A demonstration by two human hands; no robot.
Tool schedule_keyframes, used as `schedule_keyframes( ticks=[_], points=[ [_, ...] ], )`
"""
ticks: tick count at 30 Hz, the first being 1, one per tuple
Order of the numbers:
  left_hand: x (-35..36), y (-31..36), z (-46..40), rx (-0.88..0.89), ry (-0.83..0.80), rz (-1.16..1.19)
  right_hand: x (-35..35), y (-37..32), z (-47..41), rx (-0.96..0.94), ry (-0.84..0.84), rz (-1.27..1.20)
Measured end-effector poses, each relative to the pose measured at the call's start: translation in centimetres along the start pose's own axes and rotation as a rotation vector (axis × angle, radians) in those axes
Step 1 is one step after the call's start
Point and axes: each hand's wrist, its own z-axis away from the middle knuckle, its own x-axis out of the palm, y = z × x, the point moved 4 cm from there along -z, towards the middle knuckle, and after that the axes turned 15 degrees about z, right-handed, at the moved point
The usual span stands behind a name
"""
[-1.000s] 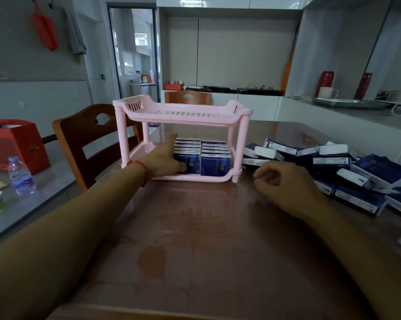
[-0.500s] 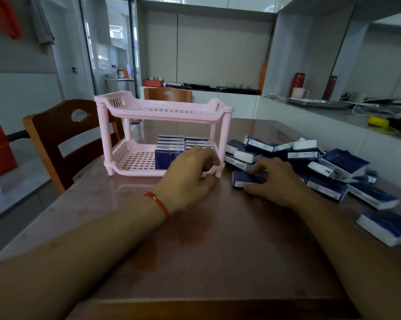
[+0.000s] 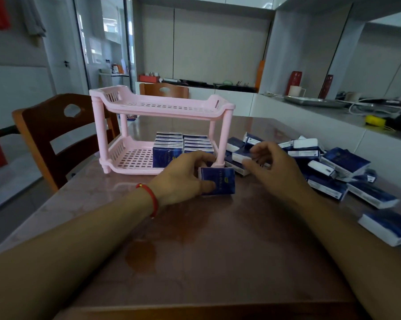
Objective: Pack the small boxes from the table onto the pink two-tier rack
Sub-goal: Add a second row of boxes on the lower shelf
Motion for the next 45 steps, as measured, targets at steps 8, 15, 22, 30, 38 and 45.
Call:
schedule_keyframes(
  ticks=[8,15,22,30,38,45],
  points=[
    [-0.1,0.8,0.5,0.032,-0.014,-0.109,2.8,1.5,-1.9,-0.072,-0.027,0.511],
    [0.0,0.9,0.6,0.051,0.002,-0.100,0.0,1.1,-1.2,0.022,0.188,0.200],
    [-1.0,0.5,0.1,0.091,0.174,0.048,-1.2,1.6,-0.8,0.300,0.022,-0.491],
    [-1.7,1.4,0.4,0.130,0.291,0.240,-0.9,0.3,-0.6,0.207,-0.026,-0.558],
    [-1.1,1.6,0.3,0.096,0.208,0.311,1.0,-2.0,0.6,0.072,-0.273,-0.591],
    [-0.4,1.1,0.8,0.006,-0.081,0.257,2.0,-1.1,1.0,-0.021,-0.333,-0.189]
  ],
)
